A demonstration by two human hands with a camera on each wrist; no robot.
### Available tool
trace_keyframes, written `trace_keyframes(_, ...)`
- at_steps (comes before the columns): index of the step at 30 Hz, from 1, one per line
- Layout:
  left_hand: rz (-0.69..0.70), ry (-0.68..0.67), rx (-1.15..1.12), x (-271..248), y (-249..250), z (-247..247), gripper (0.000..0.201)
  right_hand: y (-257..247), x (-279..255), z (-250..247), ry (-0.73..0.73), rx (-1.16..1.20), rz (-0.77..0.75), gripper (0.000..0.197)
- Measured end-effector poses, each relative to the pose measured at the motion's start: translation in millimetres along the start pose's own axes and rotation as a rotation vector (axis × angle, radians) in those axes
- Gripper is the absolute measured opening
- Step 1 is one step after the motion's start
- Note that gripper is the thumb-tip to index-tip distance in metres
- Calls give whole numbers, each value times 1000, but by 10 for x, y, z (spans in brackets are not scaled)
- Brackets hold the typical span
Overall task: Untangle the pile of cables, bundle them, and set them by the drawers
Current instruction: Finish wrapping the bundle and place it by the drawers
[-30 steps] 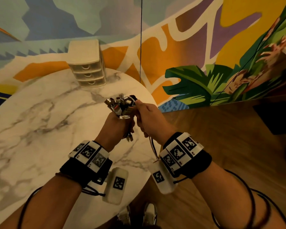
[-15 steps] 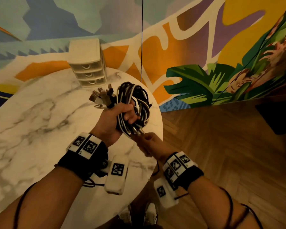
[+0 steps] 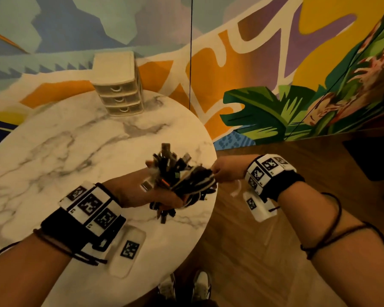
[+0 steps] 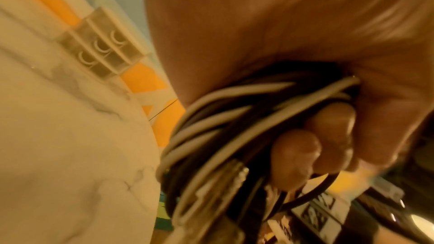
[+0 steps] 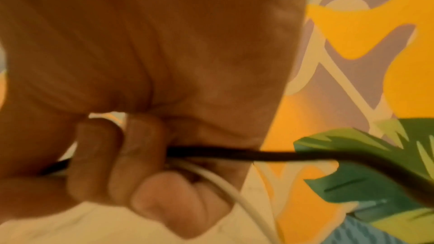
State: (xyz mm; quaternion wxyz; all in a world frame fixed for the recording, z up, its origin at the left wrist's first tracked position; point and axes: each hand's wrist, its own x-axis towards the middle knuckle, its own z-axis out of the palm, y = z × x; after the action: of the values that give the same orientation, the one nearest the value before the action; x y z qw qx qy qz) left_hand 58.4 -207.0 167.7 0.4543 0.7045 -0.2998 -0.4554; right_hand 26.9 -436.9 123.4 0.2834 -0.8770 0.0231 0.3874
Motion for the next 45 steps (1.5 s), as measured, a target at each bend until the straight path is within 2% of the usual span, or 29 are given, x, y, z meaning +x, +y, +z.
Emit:
trace_keyframes(1, -14, -28, 73, -12, 11, 27, 7, -2, -29, -51, 54, -31, -8, 32)
trace_keyframes(3, -23, -48, 254, 27, -43, 99, 19, -21, -84, -136, 156, 7, -28, 36)
trace_keyframes(5, -45, 72, 340, 80, -134, 120, 24, -62, -148, -174, 241, 60, -68, 38)
trace_keyframes(8, 87, 266, 265, 146, -314, 92, 18, -156, -227, -131, 342, 261, -111, 30)
trace_keyframes(10, 125, 375, 212, 181, -315, 135, 10, -270, -247, -37, 370, 517, -129, 26)
trace_keyframes(12, 123, 470, 61, 215, -215, 215, 13, -390, -226, 84, 456, 781, -161, 28)
trace_keyframes(14, 100, 521, -103, 231, -126, 272, 22, -489, -189, 195, 614, 940, -192, 29)
trace_keyframes(16, 86, 548, -241, 243, -102, 304, 31, -550, -137, 309, 751, 992, -216, 25)
trace_keyframes(18, 87, 572, -322, 245, -93, 337, 15, -588, -95, 400, 824, 1034, -240, 24)
trace_keyframes(20, 72, 571, -436, 238, -94, 356, 15, -596, -88, 448, 838, 1029, -260, 32)
trace_keyframes(22, 29, 573, -530, 218, -104, 342, 17, -603, -120, 482, 834, 903, -308, 36)
trace_keyframes(24, -28, 549, -572, 192, -122, 313, 16, -583, -149, 534, 861, 749, -356, 29)
trace_keyframes(29, -92, 387, -660, 102, -173, 204, 18, -504, -212, 664, 870, 570, -507, 6)
trace_keyframes(31, -103, 332, -667, 78, -151, 190, 21, -482, -231, 674, 904, 507, -533, 11)
trace_keyframes(33, -85, 276, -679, 62, -128, 199, 21, -445, -228, 654, 1001, 496, -497, 22)
trace_keyframes(35, -53, 214, -693, 46, -109, 221, 24, -412, -214, 641, 1058, 554, -426, 42)
trace_keyframes(36, -45, 196, -697, 50, -101, 233, 26, -414, -215, 631, 1014, 625, -398, 53)
trace_keyframes(38, -37, 183, -722, 66, -87, 250, 26, -417, -206, 626, 811, 812, -380, 75)
trace_keyframes(39, -35, 176, -735, 77, -84, 254, 26, -406, -202, 621, 710, 893, -378, 79)
trace_keyframes(41, -51, 163, -745, 90, -75, 257, 24, -381, -215, 579, 599, 928, -374, 64)
trace_keyframes(45, -105, 239, -691, 171, -50, 306, 17, -337, -239, 521, 679, 802, -354, 17)
